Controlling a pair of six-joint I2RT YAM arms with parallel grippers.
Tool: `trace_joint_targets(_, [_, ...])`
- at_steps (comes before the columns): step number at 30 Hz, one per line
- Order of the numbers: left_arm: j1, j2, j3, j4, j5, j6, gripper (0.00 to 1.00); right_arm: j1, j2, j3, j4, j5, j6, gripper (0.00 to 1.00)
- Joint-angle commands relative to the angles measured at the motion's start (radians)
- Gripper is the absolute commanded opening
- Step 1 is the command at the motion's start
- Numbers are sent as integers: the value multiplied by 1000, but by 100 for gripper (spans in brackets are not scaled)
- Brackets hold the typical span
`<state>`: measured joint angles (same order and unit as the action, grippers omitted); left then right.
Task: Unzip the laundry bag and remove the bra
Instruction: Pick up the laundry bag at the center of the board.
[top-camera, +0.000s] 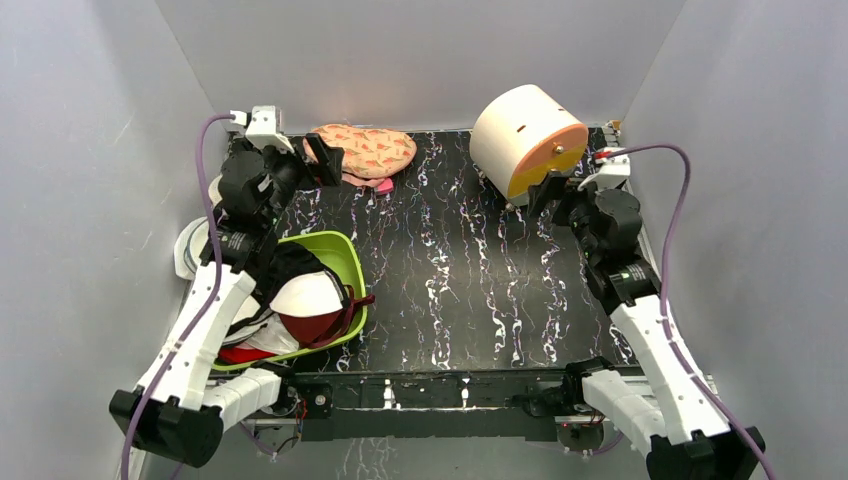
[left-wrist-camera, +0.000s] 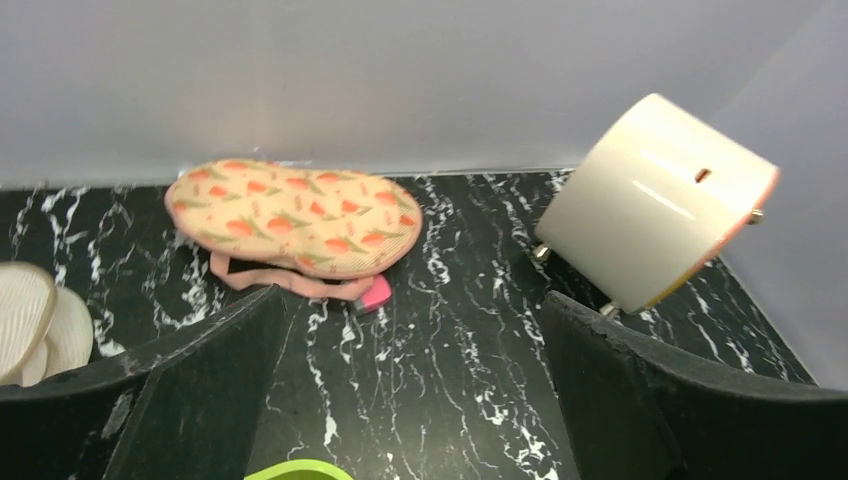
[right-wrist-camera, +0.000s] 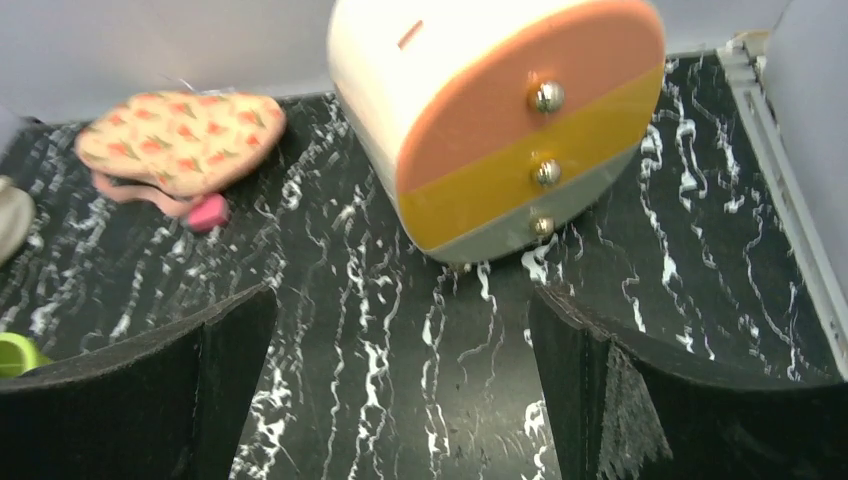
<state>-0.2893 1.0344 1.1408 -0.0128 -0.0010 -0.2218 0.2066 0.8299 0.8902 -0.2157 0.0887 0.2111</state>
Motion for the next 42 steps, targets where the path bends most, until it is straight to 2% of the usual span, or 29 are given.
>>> trace_joint_targets(1, [61, 55, -23, 8, -29, -75, 98, -17, 41, -78, 166, 33, -4, 98])
trace_joint_targets(12, [186, 353, 49, -33, 105, -191, 98, -39, 129, -273, 395, 67, 64, 98])
trace_joint_targets(23, [222, 758, 299, -167, 212, -361, 98, -29, 123, -317, 503, 17, 127, 98])
trace_joint_targets(28, [225, 938, 488, -276, 167, -405, 98, -4, 112, -332, 560, 18, 109, 98])
trace_joint_targets(31, [227, 1052, 655, -417, 9, -466, 98, 12, 96, -347, 590, 20, 80, 98])
trace_joint_targets(33, [227, 1111, 714, -458, -73, -492, 98, 24, 79, -351, 591, 23, 55, 98])
trace_joint_targets(35, [230, 1137, 720, -438, -134, -518, 98, 36, 67, -352, 588, 30, 36, 98])
trace_joint_targets(37, [239, 1148, 699, -379, -124, -545, 98, 43, 59, -352, 591, 33, 23, 98])
trace_joint_targets(42, [298, 1204, 628, -97, 117, -688, 98, 54, 44, -360, 606, 10, -12, 98])
